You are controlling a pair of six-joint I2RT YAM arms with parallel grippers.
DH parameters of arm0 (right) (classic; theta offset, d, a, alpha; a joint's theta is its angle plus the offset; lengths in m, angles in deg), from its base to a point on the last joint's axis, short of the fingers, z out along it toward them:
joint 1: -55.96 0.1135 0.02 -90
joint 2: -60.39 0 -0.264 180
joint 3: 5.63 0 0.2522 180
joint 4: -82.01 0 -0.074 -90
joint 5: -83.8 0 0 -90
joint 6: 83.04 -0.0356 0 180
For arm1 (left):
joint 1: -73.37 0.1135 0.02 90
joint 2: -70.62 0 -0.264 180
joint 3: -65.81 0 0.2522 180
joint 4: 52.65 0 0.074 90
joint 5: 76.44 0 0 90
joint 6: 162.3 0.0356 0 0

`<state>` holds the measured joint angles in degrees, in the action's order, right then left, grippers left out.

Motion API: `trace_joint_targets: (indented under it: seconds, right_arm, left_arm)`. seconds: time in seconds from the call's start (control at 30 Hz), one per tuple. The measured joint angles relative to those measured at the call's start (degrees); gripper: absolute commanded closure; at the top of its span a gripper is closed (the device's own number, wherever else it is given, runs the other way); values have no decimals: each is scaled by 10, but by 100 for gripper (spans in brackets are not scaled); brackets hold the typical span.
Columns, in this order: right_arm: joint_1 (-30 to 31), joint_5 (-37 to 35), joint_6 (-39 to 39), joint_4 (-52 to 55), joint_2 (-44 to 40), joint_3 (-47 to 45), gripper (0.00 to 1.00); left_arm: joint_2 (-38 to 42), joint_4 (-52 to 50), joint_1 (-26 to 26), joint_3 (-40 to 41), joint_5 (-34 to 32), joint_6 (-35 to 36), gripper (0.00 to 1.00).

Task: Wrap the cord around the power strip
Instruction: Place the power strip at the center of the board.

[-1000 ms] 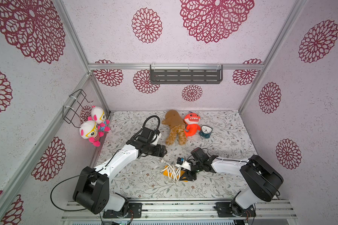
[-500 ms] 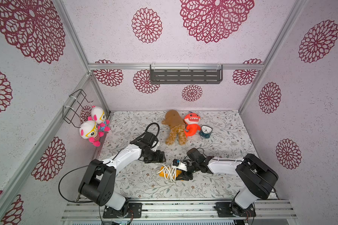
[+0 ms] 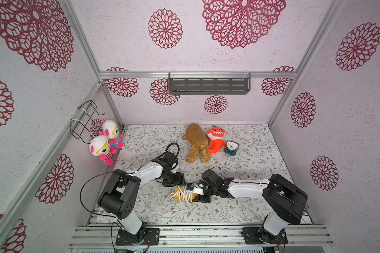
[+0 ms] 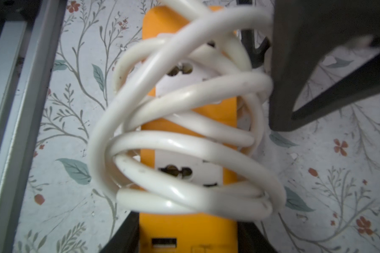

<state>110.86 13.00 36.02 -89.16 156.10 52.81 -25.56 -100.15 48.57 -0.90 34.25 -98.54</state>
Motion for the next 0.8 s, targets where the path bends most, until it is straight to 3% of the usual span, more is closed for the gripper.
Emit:
trace_joint_targets:
  seconds: [0.17, 0.33, 0.57, 0.73, 0.8]
  right_arm:
    - [29, -60, 16, 18, 21, 38, 92]
    - [45, -103, 24, 37, 33, 64, 76]
    - [56, -134, 25, 59, 32, 74, 44]
    - [57, -165, 34, 87, 32, 84, 38]
    - [57, -175, 38, 101, 32, 90, 31]
  left_arm:
    - [-13, -7, 0, -17, -9, 24, 24]
    - [-23, -21, 0, -32, -23, 49, 23]
    - [-24, -53, 0, -41, -55, 80, 19]
    - [-24, -66, 0, -49, -80, 94, 17]
    - [-24, -72, 0, -51, -88, 99, 17]
